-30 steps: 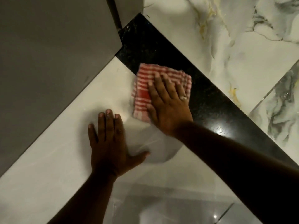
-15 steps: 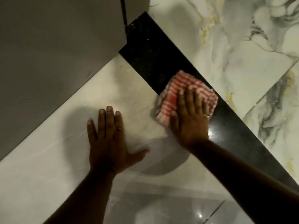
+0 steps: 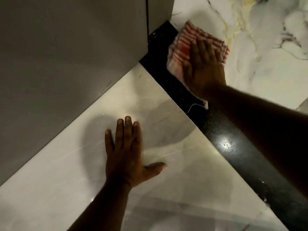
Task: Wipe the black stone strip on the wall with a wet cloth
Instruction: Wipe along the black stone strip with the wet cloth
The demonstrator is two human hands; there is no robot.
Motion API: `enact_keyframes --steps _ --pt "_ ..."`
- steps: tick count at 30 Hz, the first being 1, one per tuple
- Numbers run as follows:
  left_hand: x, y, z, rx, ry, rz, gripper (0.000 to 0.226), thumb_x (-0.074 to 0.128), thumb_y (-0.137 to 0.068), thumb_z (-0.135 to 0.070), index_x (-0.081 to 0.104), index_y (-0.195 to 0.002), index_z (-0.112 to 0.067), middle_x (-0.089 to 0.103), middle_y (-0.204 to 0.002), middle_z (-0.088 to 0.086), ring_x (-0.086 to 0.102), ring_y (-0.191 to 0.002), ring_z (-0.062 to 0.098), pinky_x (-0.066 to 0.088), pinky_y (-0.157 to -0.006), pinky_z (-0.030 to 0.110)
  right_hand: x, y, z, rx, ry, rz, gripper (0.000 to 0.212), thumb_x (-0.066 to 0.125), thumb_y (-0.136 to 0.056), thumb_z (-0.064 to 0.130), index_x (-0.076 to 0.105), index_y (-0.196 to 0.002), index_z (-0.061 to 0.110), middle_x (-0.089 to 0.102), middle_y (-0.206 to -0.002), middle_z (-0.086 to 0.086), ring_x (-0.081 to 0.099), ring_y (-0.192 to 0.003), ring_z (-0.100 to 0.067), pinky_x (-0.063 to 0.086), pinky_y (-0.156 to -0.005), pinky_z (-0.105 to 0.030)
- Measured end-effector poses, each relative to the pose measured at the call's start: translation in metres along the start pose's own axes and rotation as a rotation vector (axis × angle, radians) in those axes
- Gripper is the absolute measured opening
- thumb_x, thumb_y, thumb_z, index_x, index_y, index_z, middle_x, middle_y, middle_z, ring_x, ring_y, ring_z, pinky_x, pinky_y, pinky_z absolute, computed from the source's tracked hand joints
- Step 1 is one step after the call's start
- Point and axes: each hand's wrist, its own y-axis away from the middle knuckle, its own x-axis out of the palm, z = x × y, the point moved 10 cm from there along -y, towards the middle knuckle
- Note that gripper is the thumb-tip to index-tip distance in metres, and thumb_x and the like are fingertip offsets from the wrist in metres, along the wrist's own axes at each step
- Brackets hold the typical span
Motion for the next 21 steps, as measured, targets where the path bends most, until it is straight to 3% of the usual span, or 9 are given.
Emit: enact_keyframes --steps 4,7,11,14,17,19,21 --pt "-0.002 0.0 -0.001 0.0 -0.001 0.021 0.139 0.042 -0.064 -0.099 0.017 -0.16 -0.001 0.01 -0.168 0.022 0.011 -0.156 0.041 0.009 -0.122 0.065 0.012 0.03 0.047 -0.206 0.088 0.029 0.069 0.017 -0.1 0.049 0.014 -0.158 0.012 0.009 -0.166 -0.013 0.004 -0.152 -0.036 -0.003 -0.12 -0.049" --pt "-0.003 0.002 0.0 -0.019 0.013 0.034 0.138 0.046 -0.064 -0.097 0.023 -0.159 -0.001 0.01 -0.168 0.021 0.012 -0.156 0.041 0.01 -0.122 0.067 0.01 -0.009 0.082 -0.316 0.143 0.091 0.073 0.013 -0.096 0.05 0.011 -0.158 0.013 0.007 -0.166 -0.011 0.004 -0.152 -0.035 0.003 -0.121 -0.052" --pt "-0.006 0.0 -0.001 -0.015 0.01 0.004 0.137 0.048 -0.064 -0.096 0.027 -0.159 0.001 0.012 -0.168 0.022 0.015 -0.156 0.041 0.014 -0.121 0.069 -0.005 -0.041 0.082 -0.39 0.161 0.03 0.07 0.015 -0.098 0.048 0.012 -0.158 0.013 0.009 -0.166 -0.012 0.004 -0.152 -0.035 0.002 -0.121 -0.05" --pt "-0.003 0.001 -0.003 -0.004 0.002 -0.005 0.137 0.048 -0.065 -0.096 0.027 -0.159 0.002 0.018 -0.168 0.024 0.016 -0.156 0.042 0.016 -0.12 0.07 -0.004 -0.041 0.063 -0.243 0.083 -0.034 0.067 0.018 -0.102 0.048 0.009 -0.159 0.014 0.006 -0.167 -0.011 0.002 -0.153 -0.033 0.002 -0.121 -0.049" --pt "-0.004 0.001 -0.001 -0.01 -0.01 0.003 0.137 0.046 -0.065 -0.097 0.024 -0.159 0.001 0.018 -0.168 0.026 0.015 -0.156 0.042 0.015 -0.12 0.07 0.0 -0.037 0.031 -0.025 -0.03 0.008 0.068 0.017 -0.103 0.051 0.004 -0.159 0.015 0.0 -0.167 -0.011 -0.002 -0.153 -0.031 0.002 -0.122 -0.05" --pt "-0.003 0.001 -0.002 -0.003 -0.002 -0.003 0.137 0.046 -0.065 -0.096 0.024 -0.159 0.002 0.018 -0.168 0.026 0.016 -0.156 0.043 0.014 -0.121 0.07 0.002 -0.016 0.024 -0.017 -0.012 0.016 0.07 0.016 -0.102 0.052 0.003 -0.158 0.014 -0.001 -0.167 -0.012 -0.004 -0.152 -0.034 0.001 -0.121 -0.051" --pt "-0.003 0.0 -0.002 0.001 0.003 -0.003 0.137 0.047 -0.065 -0.096 0.024 -0.159 0.002 0.018 -0.167 0.026 0.016 -0.155 0.043 0.014 -0.121 0.07 0.007 0.002 0.041 -0.13 0.037 0.043 0.071 0.015 -0.099 0.052 0.005 -0.158 0.015 0.001 -0.167 -0.011 -0.003 -0.152 -0.037 -0.001 -0.12 -0.053"
